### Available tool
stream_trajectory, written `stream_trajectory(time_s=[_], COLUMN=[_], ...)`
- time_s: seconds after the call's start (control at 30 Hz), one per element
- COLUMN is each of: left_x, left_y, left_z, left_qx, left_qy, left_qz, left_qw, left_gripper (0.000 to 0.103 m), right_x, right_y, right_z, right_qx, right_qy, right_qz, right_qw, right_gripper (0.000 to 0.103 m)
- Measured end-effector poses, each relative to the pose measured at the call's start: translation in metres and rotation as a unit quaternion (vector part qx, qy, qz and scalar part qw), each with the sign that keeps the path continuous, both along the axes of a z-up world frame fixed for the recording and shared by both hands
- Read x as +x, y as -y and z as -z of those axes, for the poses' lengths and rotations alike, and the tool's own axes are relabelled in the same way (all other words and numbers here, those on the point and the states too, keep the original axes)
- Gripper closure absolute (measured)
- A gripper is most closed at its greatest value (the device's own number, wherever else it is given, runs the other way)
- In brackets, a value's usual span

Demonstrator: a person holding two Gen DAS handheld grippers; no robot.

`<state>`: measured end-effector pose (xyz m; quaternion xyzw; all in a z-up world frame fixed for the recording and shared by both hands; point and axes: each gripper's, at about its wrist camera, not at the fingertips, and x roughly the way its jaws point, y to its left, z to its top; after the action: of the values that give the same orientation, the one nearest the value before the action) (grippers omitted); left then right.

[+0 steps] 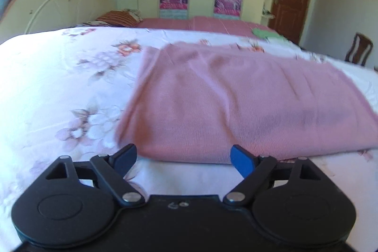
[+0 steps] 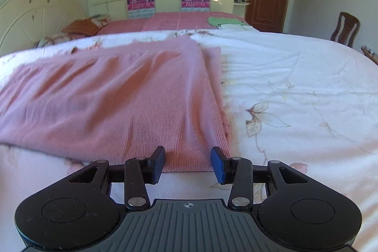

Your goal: Fold small clothes

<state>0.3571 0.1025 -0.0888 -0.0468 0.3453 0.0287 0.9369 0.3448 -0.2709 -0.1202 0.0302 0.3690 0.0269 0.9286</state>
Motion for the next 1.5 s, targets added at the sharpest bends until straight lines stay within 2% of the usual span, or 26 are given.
stream_trajectory(time_s=[0.07,0.1,0.13,0.17,0.23,0.27,0.3,0.33,0.43,0.57,0.77,0.87,0.97,1.0,1.03,1.07,1.17,1.27,1.33,1.37,1.47,1.5], left_x=[-0.014,-0.017,-0.018,-0.02,-0.022,-0.019,-0.014,-0.009,0.001,0.012,0.03,0.039,0.039,0.036,0.032,0.025,0.012,-0.013,-0.018,-0.015,0.001,0.005], left_y=[-0.016,-0.027,-0.038,-0.048,-0.063,-0.067,-0.067,-0.064,-0.058,-0.055,-0.06,-0.061,-0.066,-0.068,-0.071,-0.072,-0.067,-0.054,-0.049,-0.051,-0.061,-0.063], left_z=[-0.001,0.004,0.012,0.022,0.033,0.035,0.035,0.034,0.035,0.035,0.039,0.04,0.044,0.047,0.049,0.051,0.05,0.054,0.055,0.057,0.06,0.06], left_qx=[-0.067,-0.128,-0.2,-0.276,-0.356,-0.381,-0.391,-0.391,-0.384,-0.391,-0.411,-0.406,-0.412,-0.415,-0.421,-0.429,-0.435,-0.454,-0.449,-0.458,-0.496,-0.5], left_qy=[0.003,-0.005,-0.014,-0.005,0.02,0.026,0.031,0.033,0.051,0.065,0.079,0.088,0.085,0.079,0.079,0.083,0.069,0.06,0.066,0.072,0.077,0.08], left_qz=[-0.024,-0.039,-0.046,-0.063,-0.109,-0.122,-0.126,-0.124,-0.126,-0.14,-0.156,-0.159,-0.179,-0.185,-0.182,-0.177,-0.155,-0.145,-0.147,-0.162,-0.216,-0.227], left_qw=[0.9974,0.991,0.9787,0.9591,0.9277,0.9162,0.9114,0.9116,0.9131,0.9072,0.8946,0.8957,0.8894,0.8873,0.8851,0.882,0.8843,0.877,0.8788,0.8712,0.8375,0.8322], left_gripper=[0.019,0.025,0.034,0.034,0.031,0.028,0.018,0.011,0.008,0.009,0.017,0.022,0.045,0.056,0.057,0.057,0.056,0.054,0.054,0.054,0.054,0.054], right_x=[-0.011,-0.014,-0.018,-0.02,-0.023,-0.023,-0.023,-0.02,-0.013,-0.006,0.003,0.011,0.022,0.026,0.031,0.036,0.047,0.055,0.056,0.055,0.057,0.057], right_y=[0.002,0.002,0.002,0.001,-0.005,-0.009,-0.014,-0.02,-0.038,-0.053,-0.061,-0.063,-0.071,-0.075,-0.08,-0.085,-0.098,-0.109,-0.114,-0.116,-0.12,-0.121], right_z=[-0.012,-0.015,-0.018,-0.021,-0.025,-0.027,-0.03,-0.033,-0.038,-0.039,-0.034,-0.031,-0.032,-0.032,-0.033,-0.032,-0.028,-0.02,-0.016,-0.014,-0.013,-0.014], right_qx=[0.012,0.018,0.028,0.037,0.053,0.063,0.07,0.075,0.088,0.098,0.103,0.112,0.119,0.122,0.126,0.128,0.135,0.141,0.145,0.147,0.154,0.155], right_qy=[0.025,0.029,0.034,0.039,0.046,0.05,0.054,0.056,0.059,0.057,0.054,0.051,0.054,0.057,0.057,0.055,0.055,0.045,0.044,0.044,0.043,0.041], right_qz=[0.004,0.003,0.0,-0.005,-0.015,-0.02,-0.025,-0.029,-0.039,-0.05,-0.06,-0.06,-0.068,-0.074,-0.084,-0.089,-0.101,-0.108,-0.106,-0.103,-0.093,-0.089], right_qw=[1.0,0.999,0.999,0.999,0.997,0.997,0.996,0.995,0.994,0.992,0.991,0.991,0.989,0.988,0.987,0.986,0.984,0.983,0.983,0.983,0.983,0.983], right_gripper=[0.061,0.061,0.061,0.061,0.062,0.062,0.062,0.062,0.062,0.062,0.062,0.062,0.062,0.066,0.08,0.084,0.084,0.084,0.084,0.084,0.084,0.084])
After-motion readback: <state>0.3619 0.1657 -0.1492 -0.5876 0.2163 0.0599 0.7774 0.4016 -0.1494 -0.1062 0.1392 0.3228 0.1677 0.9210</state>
